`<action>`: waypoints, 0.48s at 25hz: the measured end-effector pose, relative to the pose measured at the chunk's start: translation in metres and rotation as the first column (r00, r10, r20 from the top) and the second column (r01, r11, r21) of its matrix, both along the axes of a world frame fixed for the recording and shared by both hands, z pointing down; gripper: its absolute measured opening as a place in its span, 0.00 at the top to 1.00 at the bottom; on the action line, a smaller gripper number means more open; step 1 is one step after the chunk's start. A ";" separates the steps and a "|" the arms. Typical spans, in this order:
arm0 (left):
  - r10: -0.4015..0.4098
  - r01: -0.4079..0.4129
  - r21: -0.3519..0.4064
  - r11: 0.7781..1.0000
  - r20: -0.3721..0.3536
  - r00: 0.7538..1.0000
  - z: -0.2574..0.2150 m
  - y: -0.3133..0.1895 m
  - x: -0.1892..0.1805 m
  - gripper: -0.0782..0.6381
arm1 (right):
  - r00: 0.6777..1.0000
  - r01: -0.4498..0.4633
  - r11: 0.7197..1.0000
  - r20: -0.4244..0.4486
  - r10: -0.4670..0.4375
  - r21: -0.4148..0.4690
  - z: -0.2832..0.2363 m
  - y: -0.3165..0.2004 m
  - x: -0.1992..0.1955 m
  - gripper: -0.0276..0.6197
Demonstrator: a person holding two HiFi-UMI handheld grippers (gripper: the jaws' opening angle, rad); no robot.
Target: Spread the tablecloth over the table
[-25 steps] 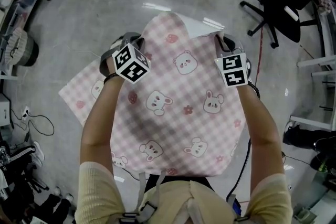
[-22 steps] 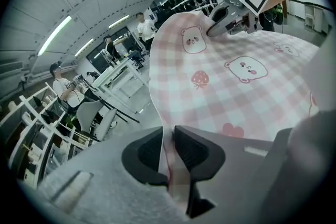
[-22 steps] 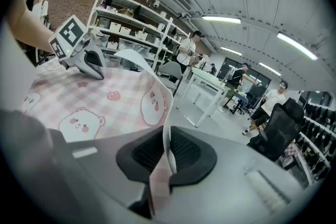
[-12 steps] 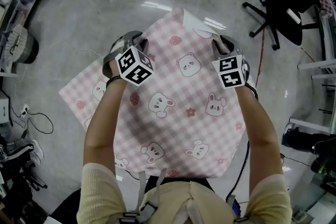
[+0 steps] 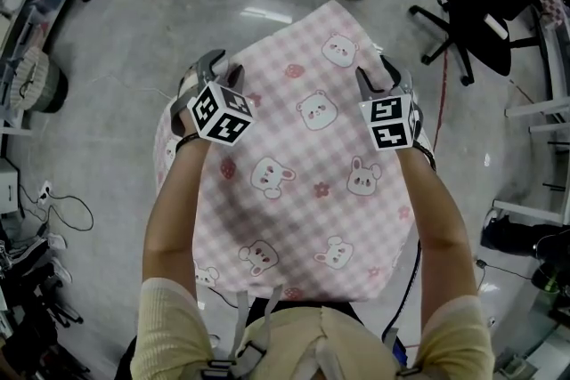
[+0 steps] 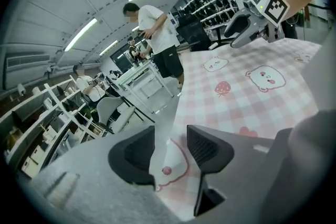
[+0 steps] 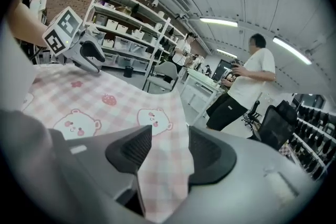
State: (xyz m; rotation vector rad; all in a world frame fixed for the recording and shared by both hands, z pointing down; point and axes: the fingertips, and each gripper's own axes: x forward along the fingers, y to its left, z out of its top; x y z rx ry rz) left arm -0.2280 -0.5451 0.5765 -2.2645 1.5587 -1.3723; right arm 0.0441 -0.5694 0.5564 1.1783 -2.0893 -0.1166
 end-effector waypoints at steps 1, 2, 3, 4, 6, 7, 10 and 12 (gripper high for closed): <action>-0.007 0.007 0.002 1.000 -0.012 1.000 -0.003 0.002 0.000 0.61 | 1.000 0.001 1.000 0.006 -0.001 0.003 -0.003 0.001 0.000 0.64; -0.015 0.016 0.003 1.000 -0.024 1.000 -0.005 0.003 -0.001 0.61 | 1.000 0.001 1.000 0.014 -0.001 0.006 -0.005 0.003 0.000 0.64; -0.024 0.024 0.003 1.000 -0.038 0.999 -0.008 0.006 -0.001 0.61 | 1.000 0.002 1.000 0.024 -0.002 0.009 -0.009 0.004 0.000 0.64; -0.033 0.033 0.005 0.999 -0.051 0.998 -0.011 0.008 0.000 0.62 | 0.999 0.003 1.000 0.035 -0.003 0.011 -0.012 0.005 0.001 0.64; -0.045 0.046 0.013 0.999 -0.068 0.997 -0.019 0.014 0.001 0.66 | 0.998 -0.002 1.000 0.057 0.002 0.007 -0.017 0.009 0.002 0.64; -0.049 0.050 0.017 0.999 -0.075 0.996 -0.023 0.018 0.002 0.69 | 0.998 -0.004 1.000 0.067 0.004 0.003 -0.019 0.011 0.003 0.64; -0.065 0.067 0.014 0.998 -0.106 0.992 -0.030 0.032 0.007 0.73 | 0.996 0.004 1.000 0.087 -0.004 -0.002 -0.029 0.021 0.005 0.69; -0.080 0.082 0.011 0.997 -0.133 0.988 -0.034 0.041 0.012 0.75 | 0.995 0.009 1.000 0.097 -0.009 0.001 -0.036 0.028 0.008 0.73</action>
